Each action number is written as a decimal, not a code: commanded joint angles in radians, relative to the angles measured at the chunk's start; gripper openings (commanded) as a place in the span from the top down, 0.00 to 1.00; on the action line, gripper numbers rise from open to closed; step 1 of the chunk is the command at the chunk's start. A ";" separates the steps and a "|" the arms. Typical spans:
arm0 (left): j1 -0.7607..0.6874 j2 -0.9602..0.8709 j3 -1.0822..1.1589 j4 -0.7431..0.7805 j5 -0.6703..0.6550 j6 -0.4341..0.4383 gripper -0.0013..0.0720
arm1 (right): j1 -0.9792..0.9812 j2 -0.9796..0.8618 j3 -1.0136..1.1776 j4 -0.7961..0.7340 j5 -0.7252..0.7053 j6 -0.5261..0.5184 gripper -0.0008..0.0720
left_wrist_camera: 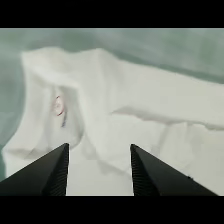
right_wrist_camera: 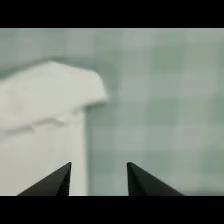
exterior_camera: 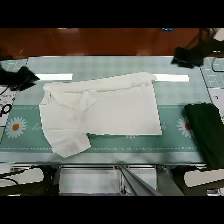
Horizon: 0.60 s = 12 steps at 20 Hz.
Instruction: Fold the shirts.
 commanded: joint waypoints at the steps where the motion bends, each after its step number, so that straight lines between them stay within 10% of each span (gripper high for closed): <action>1: 0.222 0.130 -0.202 0.005 -0.122 0.032 0.35 | -0.159 0.169 -0.292 -0.121 0.145 0.016 0.45; 5: 0.394 0.265 -0.603 -0.043 -0.090 0.106 0.29 | -0.266 0.504 -0.929 0.274 -0.259 -0.185 0.42; 12: 0.404 0.277 -0.676 0.022 -0.154 0.087 0.29 | -0.278 0.744 -1.229 0.559 -0.272 -0.409 0.42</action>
